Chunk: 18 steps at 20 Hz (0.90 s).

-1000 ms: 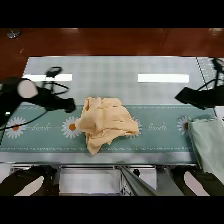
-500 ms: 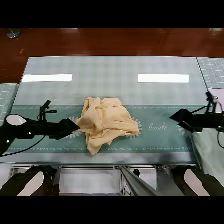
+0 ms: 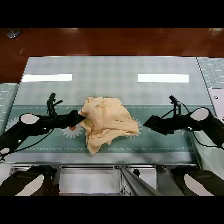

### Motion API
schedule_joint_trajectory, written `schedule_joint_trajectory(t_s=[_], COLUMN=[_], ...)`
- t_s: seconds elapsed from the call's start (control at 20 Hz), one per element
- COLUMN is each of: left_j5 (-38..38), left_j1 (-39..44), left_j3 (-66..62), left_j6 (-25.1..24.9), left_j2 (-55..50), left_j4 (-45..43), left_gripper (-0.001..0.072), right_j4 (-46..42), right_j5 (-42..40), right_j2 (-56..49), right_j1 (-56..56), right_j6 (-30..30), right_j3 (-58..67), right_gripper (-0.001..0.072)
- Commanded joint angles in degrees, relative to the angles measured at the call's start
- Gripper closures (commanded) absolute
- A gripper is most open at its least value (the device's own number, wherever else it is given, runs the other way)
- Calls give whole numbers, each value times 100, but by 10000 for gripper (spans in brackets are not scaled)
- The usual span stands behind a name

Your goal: Fold the shirts.

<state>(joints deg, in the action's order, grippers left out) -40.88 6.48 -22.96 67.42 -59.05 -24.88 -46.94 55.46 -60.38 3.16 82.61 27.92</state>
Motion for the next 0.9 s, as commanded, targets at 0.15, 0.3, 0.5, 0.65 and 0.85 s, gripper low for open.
schedule_joint_trajectory(t_s=[0.15, 0.3, 0.5, 0.65, 0.85], left_j5=[-380, -376, -890, -1491, -1641], left_j1=[79, 79, -155, -417, -481], left_j3=[-686, -826, -1606, -3064, -5657], left_j6=[-234, -227, -234, -267, -48], left_j2=[-26, -22, -17, -15, -15], left_j4=[136, 138, 136, 133, -118], left_gripper=[678, 679, 679, 679, 680], right_j4=[752, 942, 678, -319, -1469], right_j5=[-527, -649, -326, 625, 1746], right_j2=[-741, -1163, -1438, -1296, -1093], right_j1=[1062, 1491, 1539, 986, 562], right_j6=[-96, -155, -391, 22, 398], right_j3=[74, 461, 1346, 3171, 6946], right_gripper=[90, 104, 685, 687, 687])
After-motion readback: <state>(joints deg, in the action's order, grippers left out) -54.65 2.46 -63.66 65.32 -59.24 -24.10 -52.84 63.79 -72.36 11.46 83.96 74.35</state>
